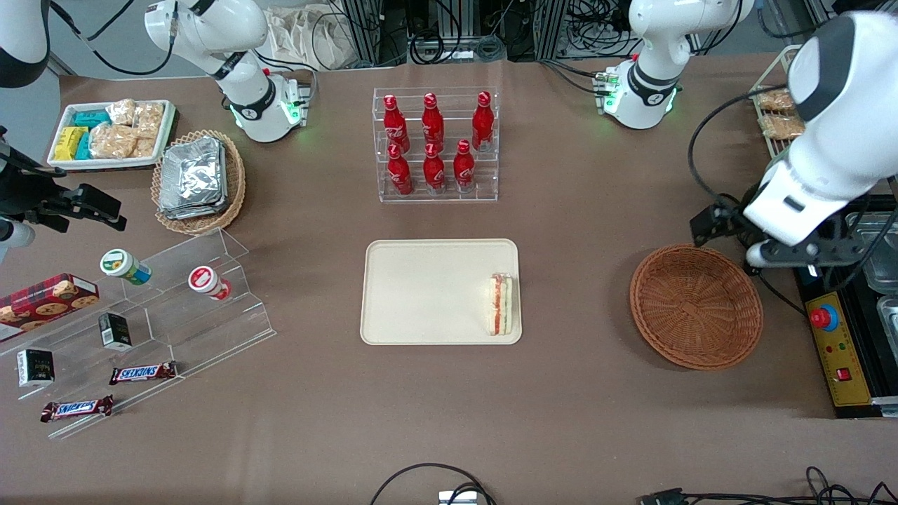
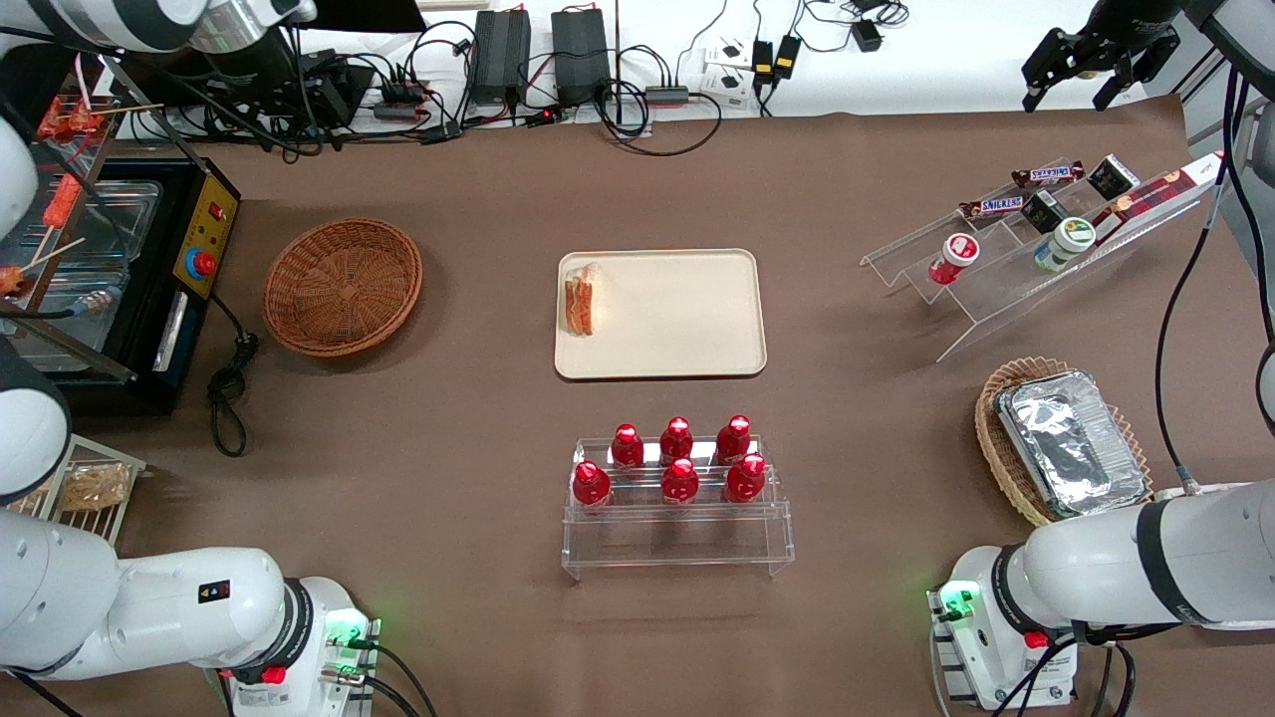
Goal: Place sandwich from basket to tray
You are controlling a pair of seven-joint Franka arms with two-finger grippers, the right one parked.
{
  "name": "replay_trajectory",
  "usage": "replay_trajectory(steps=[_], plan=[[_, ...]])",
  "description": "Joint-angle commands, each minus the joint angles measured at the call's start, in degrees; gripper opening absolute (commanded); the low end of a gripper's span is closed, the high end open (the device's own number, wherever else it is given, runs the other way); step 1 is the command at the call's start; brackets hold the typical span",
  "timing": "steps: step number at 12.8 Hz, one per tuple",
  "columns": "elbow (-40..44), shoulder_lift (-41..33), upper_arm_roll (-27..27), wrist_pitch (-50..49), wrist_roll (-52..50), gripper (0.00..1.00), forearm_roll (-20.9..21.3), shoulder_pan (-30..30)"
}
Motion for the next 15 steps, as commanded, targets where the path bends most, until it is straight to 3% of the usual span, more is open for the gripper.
replay_trajectory(steps=[1,15], plan=[[-2.26,-3.68,-0.43,-1.10,1.24,1.00,-0.33,0.78],[-2.44,-3.68,-0.43,-0.66,1.33,1.00,-0.59,0.78]])
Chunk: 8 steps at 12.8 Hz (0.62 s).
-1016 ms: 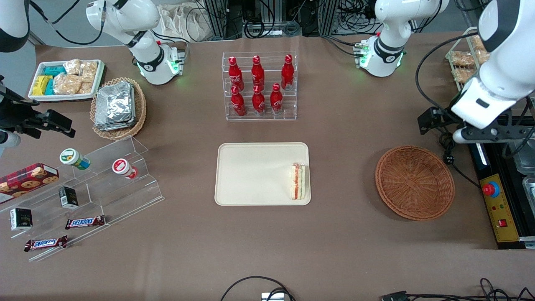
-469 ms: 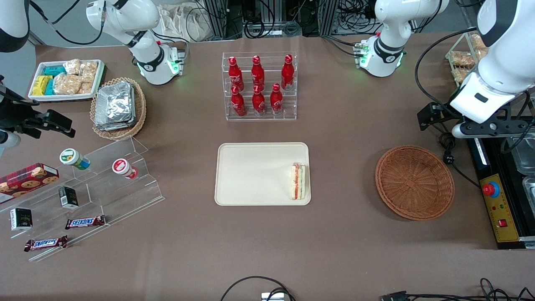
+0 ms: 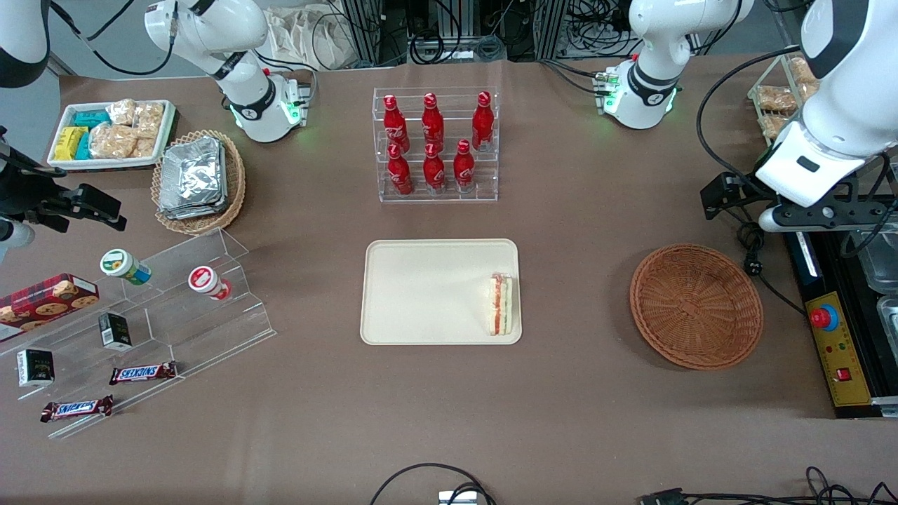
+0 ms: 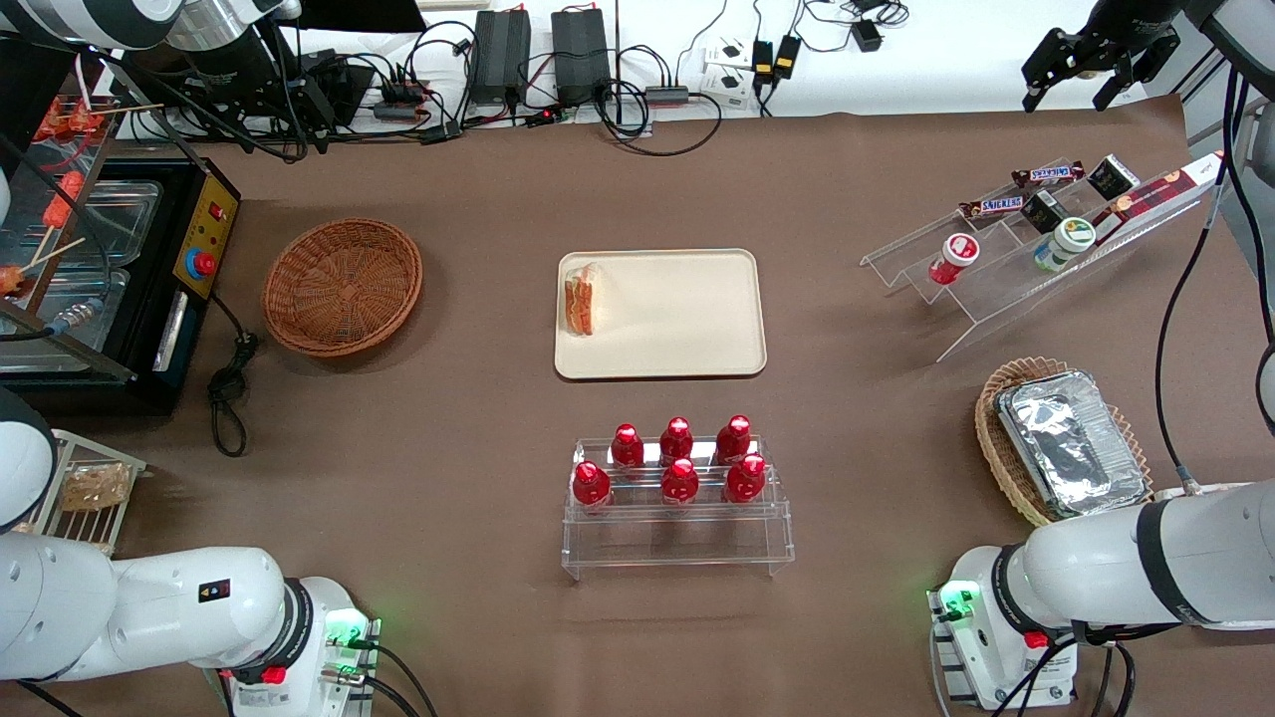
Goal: Place sandwich from basket to tray
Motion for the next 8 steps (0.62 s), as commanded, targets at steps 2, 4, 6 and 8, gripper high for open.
replay_trajectory(steps=[2,4,6,8], plan=[[-0.68,-0.72,-0.35,0.16,0.79,1.00,-1.02,0.67],[-0.33,-0.28,-0.35,0.59,0.61,1.00,-1.29,0.67],[-0.24,-0.01,-0.44,0.68,0.35,1.00,-1.55,0.49],[-0.32,0.16,-0.44,0.68,0.26,1.00,-1.82,0.31]])
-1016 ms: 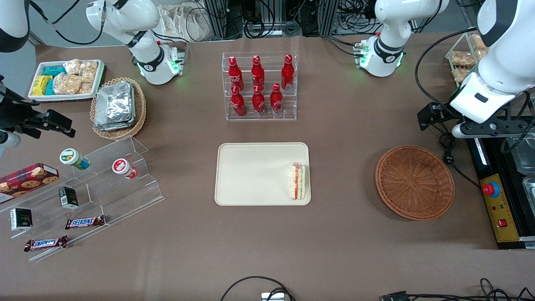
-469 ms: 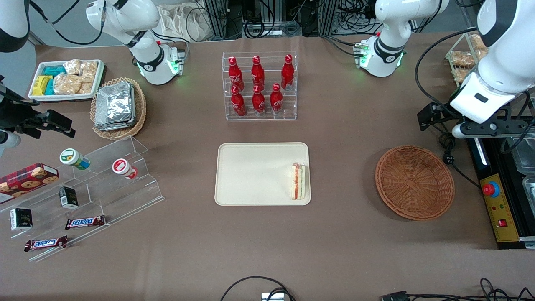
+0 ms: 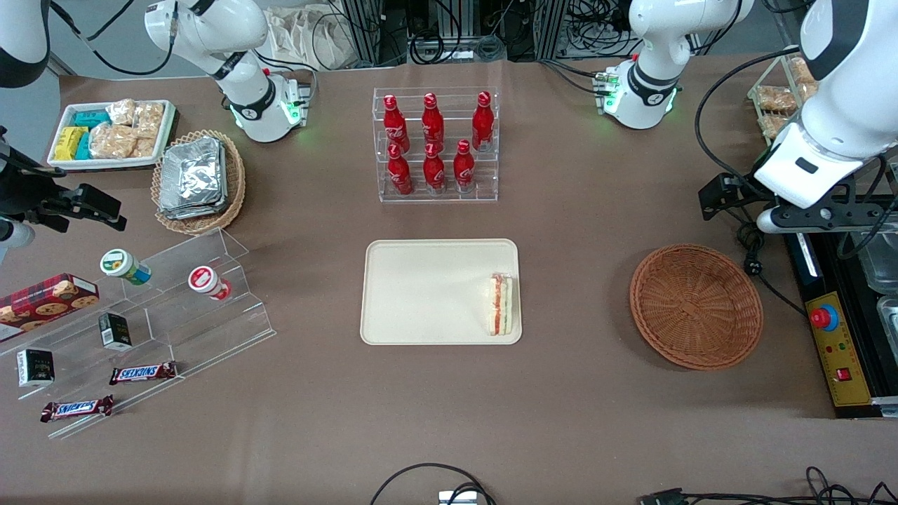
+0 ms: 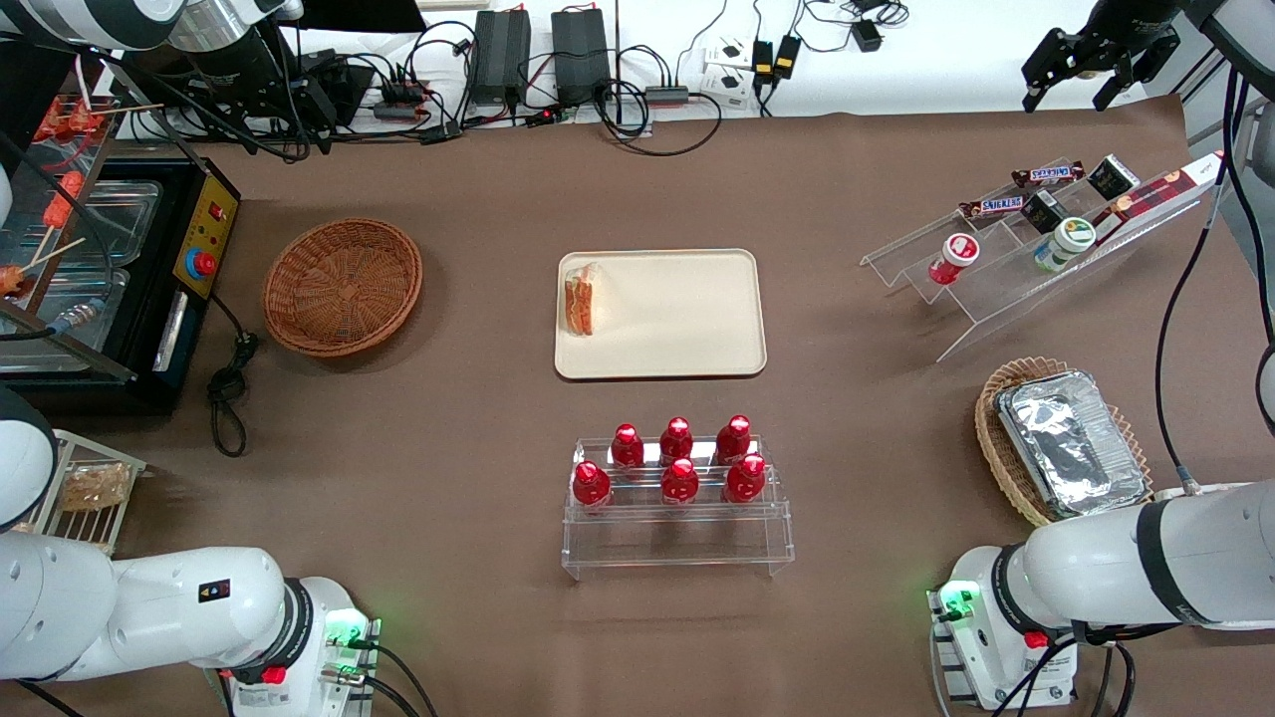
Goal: Place sandwich from basket to tray
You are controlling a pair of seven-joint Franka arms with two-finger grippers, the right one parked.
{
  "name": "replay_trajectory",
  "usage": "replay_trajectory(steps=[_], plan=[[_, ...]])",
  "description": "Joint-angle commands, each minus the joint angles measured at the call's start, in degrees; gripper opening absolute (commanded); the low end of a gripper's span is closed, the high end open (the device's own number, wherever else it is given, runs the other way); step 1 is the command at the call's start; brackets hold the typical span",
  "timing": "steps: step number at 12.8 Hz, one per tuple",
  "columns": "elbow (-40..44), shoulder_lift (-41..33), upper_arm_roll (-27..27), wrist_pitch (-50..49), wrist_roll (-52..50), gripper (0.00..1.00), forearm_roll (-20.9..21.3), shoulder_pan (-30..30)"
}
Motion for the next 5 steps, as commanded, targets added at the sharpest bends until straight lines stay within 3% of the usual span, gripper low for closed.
replay_trajectory(steps=[1,5], plan=[[-0.29,-0.08,-0.37,0.56,0.33,1.00,-0.94,0.33],[-0.29,-0.17,-0.20,0.56,0.60,1.00,-0.77,0.33]])
